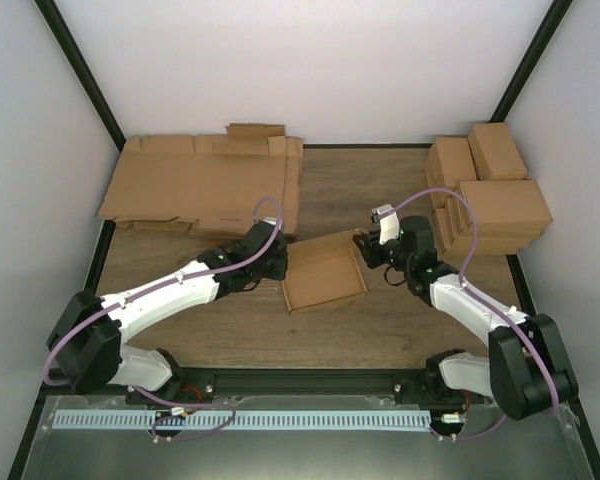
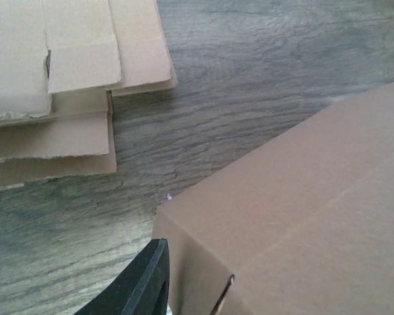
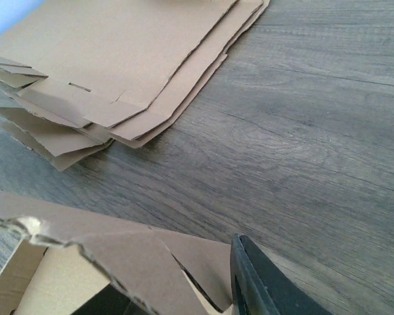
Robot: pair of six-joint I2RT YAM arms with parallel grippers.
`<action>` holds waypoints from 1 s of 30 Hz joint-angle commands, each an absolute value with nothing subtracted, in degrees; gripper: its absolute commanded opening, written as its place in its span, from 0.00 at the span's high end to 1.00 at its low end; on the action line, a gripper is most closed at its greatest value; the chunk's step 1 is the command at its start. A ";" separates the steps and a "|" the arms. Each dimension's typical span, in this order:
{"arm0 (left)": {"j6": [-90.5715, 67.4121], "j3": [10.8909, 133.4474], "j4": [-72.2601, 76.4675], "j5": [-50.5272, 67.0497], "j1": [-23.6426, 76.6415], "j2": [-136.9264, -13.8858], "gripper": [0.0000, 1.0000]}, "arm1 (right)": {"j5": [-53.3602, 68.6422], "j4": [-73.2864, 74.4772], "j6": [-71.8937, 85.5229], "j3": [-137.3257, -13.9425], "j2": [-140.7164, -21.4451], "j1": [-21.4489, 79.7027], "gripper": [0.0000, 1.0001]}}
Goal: Fold the paper box
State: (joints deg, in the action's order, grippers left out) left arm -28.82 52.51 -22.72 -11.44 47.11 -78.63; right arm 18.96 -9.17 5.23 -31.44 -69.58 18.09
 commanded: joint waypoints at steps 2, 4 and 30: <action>-32.28 53.54 -22.33 -12.57 46.82 -79.37 0.73 | 19.08 -9.15 6.41 -34.12 -69.91 18.18 0.75; -33.21 53.59 -22.41 -12.69 46.83 -79.57 0.78 | 18.68 -9.27 6.99 -34.01 -69.68 18.49 0.78; -48.48 46.54 -7.72 -17.48 50.25 -77.69 0.93 | -0.41 -19.84 28.09 -19.70 -62.02 33.16 0.99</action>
